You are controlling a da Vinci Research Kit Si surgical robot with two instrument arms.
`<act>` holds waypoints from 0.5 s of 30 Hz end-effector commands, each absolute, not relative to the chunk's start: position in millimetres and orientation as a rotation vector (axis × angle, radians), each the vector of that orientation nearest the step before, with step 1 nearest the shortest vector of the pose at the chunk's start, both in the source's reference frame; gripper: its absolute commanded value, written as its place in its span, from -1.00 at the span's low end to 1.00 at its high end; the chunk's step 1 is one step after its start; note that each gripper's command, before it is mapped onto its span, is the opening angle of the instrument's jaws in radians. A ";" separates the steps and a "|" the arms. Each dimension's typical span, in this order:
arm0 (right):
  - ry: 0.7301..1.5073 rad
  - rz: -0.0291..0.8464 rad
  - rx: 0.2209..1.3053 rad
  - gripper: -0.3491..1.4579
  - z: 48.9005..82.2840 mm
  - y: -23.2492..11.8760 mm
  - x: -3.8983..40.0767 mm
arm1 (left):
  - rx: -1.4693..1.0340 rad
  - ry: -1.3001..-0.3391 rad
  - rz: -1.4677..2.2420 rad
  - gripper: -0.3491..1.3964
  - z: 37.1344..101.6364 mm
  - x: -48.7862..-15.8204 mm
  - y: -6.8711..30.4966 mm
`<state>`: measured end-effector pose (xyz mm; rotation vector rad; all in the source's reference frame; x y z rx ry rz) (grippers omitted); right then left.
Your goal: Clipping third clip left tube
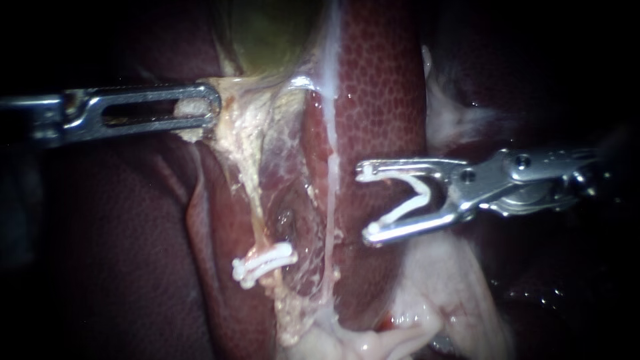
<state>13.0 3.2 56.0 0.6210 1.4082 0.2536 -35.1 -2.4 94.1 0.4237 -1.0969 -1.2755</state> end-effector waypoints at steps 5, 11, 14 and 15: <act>1.420 0.246 0.631 0.05 58.1 2.1 16.5 | 0.422 -1.097 -1.275 -0.87 94.3 -35.2 -2.5; 1.411 0.250 0.665 0.05 61.2 1.5 20.0 | 0.418 -1.097 -1.276 -0.87 94.2 -35.3 -2.8; 1.408 0.257 0.676 0.05 62.2 1.2 21.1 | 0.418 -1.096 -1.277 -0.87 94.1 -35.4 -2.9; 1.408 0.257 0.674 0.05 62.4 1.2 21.4 | 0.417 -1.096 -1.277 -0.87 94.1 -35.4 -2.9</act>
